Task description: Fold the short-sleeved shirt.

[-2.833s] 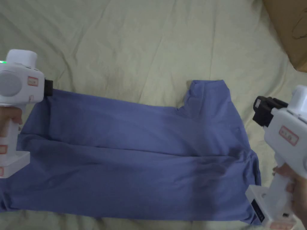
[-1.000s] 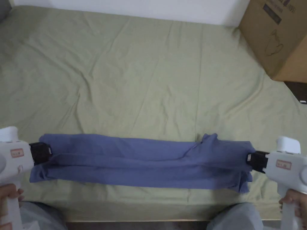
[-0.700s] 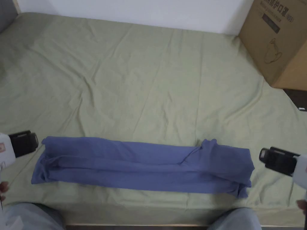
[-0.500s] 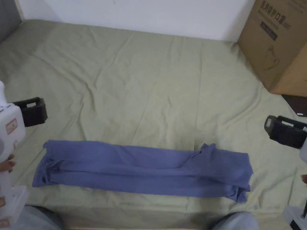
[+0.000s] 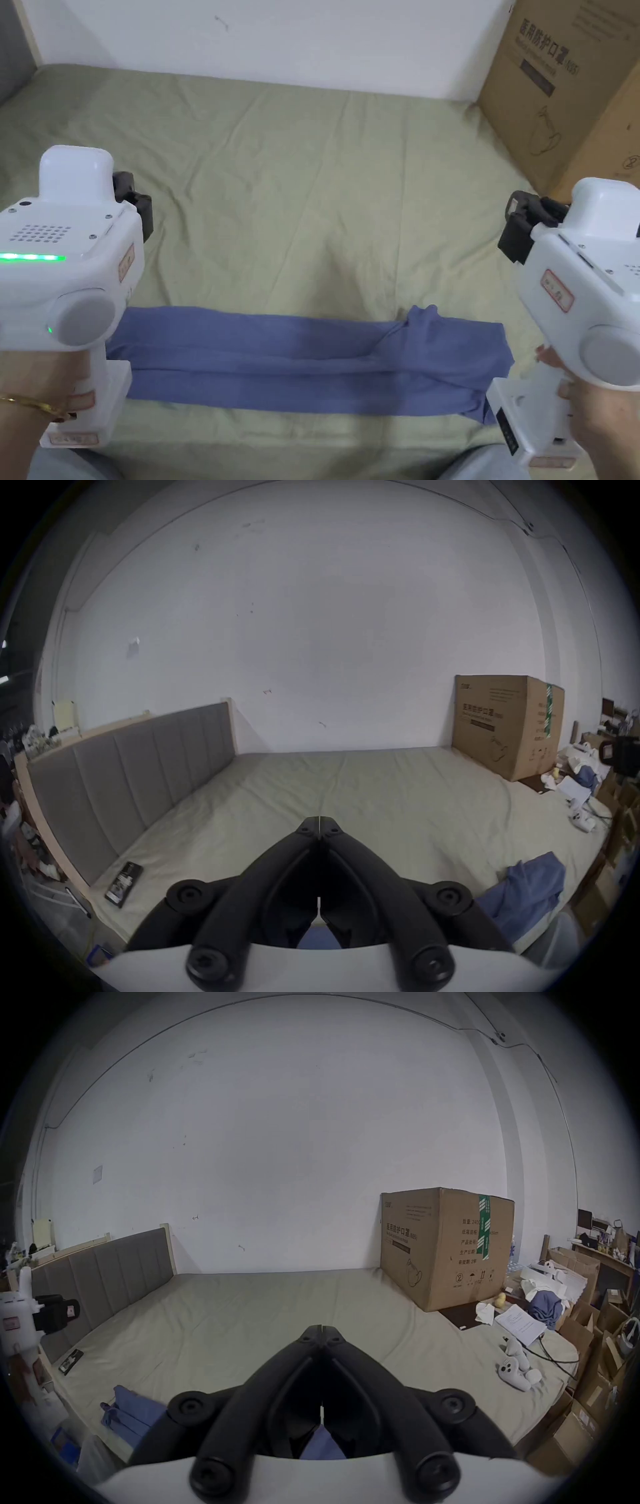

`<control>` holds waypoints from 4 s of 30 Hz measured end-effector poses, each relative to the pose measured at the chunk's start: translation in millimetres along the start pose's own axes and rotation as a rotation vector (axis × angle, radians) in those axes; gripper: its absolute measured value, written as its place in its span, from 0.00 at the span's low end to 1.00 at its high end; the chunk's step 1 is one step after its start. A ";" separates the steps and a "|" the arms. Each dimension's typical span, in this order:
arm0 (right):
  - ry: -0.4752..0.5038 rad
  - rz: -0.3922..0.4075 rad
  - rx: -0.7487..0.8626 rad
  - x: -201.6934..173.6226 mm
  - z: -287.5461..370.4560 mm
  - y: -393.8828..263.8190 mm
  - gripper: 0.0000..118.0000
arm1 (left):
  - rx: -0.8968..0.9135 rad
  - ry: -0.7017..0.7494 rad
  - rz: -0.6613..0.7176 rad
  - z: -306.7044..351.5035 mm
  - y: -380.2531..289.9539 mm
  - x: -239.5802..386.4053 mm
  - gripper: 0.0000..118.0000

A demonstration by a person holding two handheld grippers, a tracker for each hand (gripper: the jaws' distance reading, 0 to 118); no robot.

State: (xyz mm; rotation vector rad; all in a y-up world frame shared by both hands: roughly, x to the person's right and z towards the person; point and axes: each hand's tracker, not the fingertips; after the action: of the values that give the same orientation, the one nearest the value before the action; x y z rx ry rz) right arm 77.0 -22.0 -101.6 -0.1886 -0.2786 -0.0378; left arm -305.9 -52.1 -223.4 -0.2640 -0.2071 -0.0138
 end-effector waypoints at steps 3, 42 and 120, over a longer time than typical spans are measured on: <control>0.023 -0.045 -0.017 -1.8 -3.2 -1.2 0.00 | -0.024 -0.008 0.007 -1.0 -4.4 -1.7 0.00; 0.023 -0.045 -0.298 -29.7 -47.5 -44.7 0.00 | -0.853 -0.205 0.659 -98.6 -167.2 -147.9 0.28; -0.091 -0.148 -0.268 64.0 40.3 -58.4 0.00 | -0.878 -0.695 0.178 -46.3 -169.8 217.2 0.00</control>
State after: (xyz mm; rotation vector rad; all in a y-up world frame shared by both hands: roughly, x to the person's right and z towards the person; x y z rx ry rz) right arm 123.9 -72.3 -35.3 -0.4371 -0.3782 -0.2139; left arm -90.9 -225.1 -178.9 -1.1649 -0.8713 0.1699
